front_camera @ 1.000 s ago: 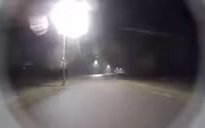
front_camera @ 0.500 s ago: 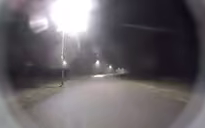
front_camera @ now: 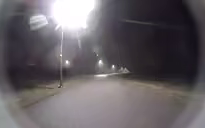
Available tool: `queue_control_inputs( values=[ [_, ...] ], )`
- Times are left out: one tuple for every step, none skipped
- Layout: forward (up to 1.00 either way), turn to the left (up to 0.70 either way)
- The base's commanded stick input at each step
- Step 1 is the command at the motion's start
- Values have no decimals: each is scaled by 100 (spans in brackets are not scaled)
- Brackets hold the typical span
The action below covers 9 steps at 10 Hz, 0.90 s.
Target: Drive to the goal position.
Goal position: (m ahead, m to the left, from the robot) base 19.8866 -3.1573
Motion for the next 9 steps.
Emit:
queue_control_inputs(
  values=[
    [100, 7],
    [100, 7],
    [100, 7],
    [100, 7],
    [100, 7],
    [100, 7],
    [100, 6],
    [100, 6],
    [100, 6]
  ],
)
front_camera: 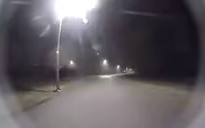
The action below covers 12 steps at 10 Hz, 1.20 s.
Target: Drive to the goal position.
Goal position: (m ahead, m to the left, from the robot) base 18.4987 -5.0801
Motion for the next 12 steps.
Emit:
queue_control_inputs(
  values=[
    [100, 6],
    [100, 5],
    [100, 3],
    [100, 2],
    [100, 1],
    [100, 0],
    [100, -1],
    [100, -3],
    [100, -4],
    [100, -5],
    [100, -7],
    [100, -8]
  ],
)
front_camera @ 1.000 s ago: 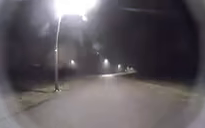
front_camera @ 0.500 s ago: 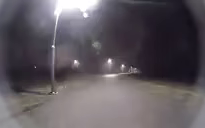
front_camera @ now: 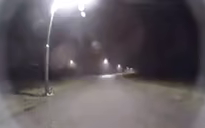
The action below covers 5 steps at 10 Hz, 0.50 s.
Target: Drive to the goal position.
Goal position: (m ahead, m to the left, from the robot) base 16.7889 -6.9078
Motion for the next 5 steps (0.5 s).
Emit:
queue_control_inputs(
  values=[
    [100, -9],
    [100, -9],
    [100, -7],
    [100, -6],
    [100, -4]
  ],
)
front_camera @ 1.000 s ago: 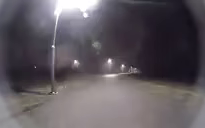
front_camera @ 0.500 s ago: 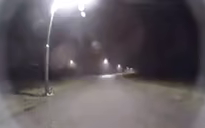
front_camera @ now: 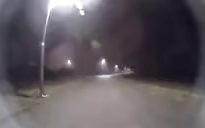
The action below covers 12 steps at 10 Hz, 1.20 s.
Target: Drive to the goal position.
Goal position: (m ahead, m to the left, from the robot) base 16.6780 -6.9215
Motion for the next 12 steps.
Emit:
queue_control_inputs(
  values=[
    [100, -3],
    [100, -2],
    [100, -2],
    [100, -1],
    [100, 0],
    [100, 0],
    [100, 0],
    [100, 0],
    [100, 0],
    [100, 0],
    [100, 0],
    [100, 0]
  ],
)
